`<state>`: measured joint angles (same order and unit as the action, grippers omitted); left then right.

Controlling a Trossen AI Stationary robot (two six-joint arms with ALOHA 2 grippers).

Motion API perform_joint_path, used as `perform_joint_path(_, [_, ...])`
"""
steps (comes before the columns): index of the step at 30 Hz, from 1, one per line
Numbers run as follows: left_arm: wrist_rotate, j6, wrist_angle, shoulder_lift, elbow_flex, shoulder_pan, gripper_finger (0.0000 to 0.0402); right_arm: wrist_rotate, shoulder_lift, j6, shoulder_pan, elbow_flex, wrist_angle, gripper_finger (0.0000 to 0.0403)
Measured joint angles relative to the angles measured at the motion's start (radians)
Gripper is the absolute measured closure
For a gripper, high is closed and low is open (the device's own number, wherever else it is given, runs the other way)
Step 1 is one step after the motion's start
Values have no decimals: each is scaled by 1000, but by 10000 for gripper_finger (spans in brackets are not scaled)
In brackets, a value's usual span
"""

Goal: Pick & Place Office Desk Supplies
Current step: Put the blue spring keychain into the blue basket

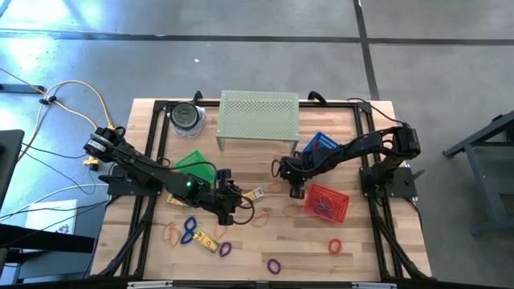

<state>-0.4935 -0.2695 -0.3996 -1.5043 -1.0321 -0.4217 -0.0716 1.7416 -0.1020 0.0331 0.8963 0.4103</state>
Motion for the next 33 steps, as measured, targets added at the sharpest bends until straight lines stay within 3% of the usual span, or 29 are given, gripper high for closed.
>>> perform_joint_path(9, [0, 0, 0, 0, 0, 0, 217, -117, -11, 4, -71, 8, 24, 395])
perform_joint_path(18, [0, 0, -3, 0, 0, 0, 217, -288, -22, -34, -176, 168, 295, 397])
perform_joint_path(25, [3, -15, -14, 0, 0, 0, 217, -367, -23, -143, -267, 285, 514, 398])
perform_joint_path(33, [9, -39, -30, 0, 0, -20, 217, -427, -49, -375, -383, 305, 744, 398])
